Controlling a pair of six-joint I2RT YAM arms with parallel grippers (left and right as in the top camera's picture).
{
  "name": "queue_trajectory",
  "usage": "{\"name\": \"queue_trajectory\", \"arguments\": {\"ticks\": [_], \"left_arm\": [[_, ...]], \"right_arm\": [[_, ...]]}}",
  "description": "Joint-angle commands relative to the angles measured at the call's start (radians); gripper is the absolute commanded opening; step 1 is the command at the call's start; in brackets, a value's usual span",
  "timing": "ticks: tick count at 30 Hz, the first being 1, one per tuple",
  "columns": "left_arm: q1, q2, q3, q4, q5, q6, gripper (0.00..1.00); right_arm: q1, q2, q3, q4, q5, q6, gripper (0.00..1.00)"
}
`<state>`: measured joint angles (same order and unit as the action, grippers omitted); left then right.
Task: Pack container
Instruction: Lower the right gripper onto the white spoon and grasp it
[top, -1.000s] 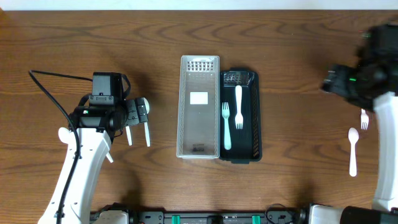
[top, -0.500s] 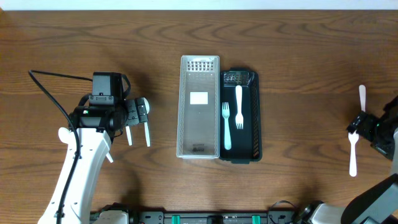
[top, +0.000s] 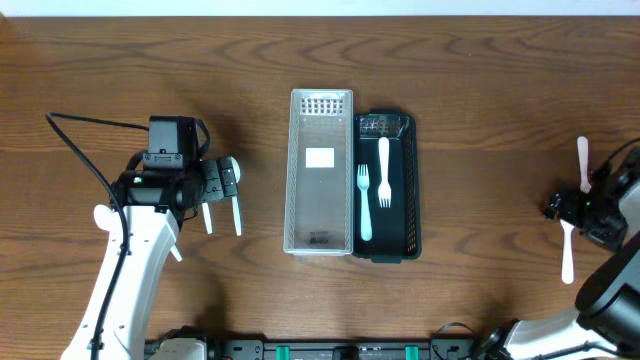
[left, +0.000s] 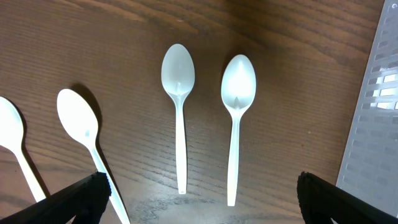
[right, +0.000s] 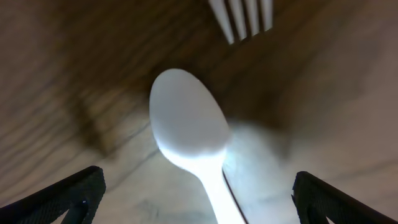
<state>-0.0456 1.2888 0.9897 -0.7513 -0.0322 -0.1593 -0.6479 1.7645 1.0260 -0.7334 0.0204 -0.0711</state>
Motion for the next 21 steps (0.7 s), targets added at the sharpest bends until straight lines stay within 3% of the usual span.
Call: {"name": "queue_trajectory", "arguments": {"ticks": [1, 11, 16, 21], "left_arm": [[0.006, 0.003, 0.018, 0.000, -0.002, 0.009, 0.98], [0.006, 0.003, 0.018, 0.001, -0.002, 0.009, 0.98], [0.006, 0.003, 0.018, 0.000, -0.002, 0.009, 0.98], [0.006, 0.003, 0.018, 0.000, -0.002, 0.009, 0.98]], "right_arm": [[-0.005, 0.053, -0.006, 0.024, -0.040, -0.020, 0.98], [-0.005, 0.070, -0.006, 0.108, -0.040, -0.021, 0.95], [-0.005, 0.070, -0.006, 0.110, -0.081, -0.066, 0.86], [-0.005, 0.070, -0.006, 0.090, -0.081, -0.101, 0.60]]}}
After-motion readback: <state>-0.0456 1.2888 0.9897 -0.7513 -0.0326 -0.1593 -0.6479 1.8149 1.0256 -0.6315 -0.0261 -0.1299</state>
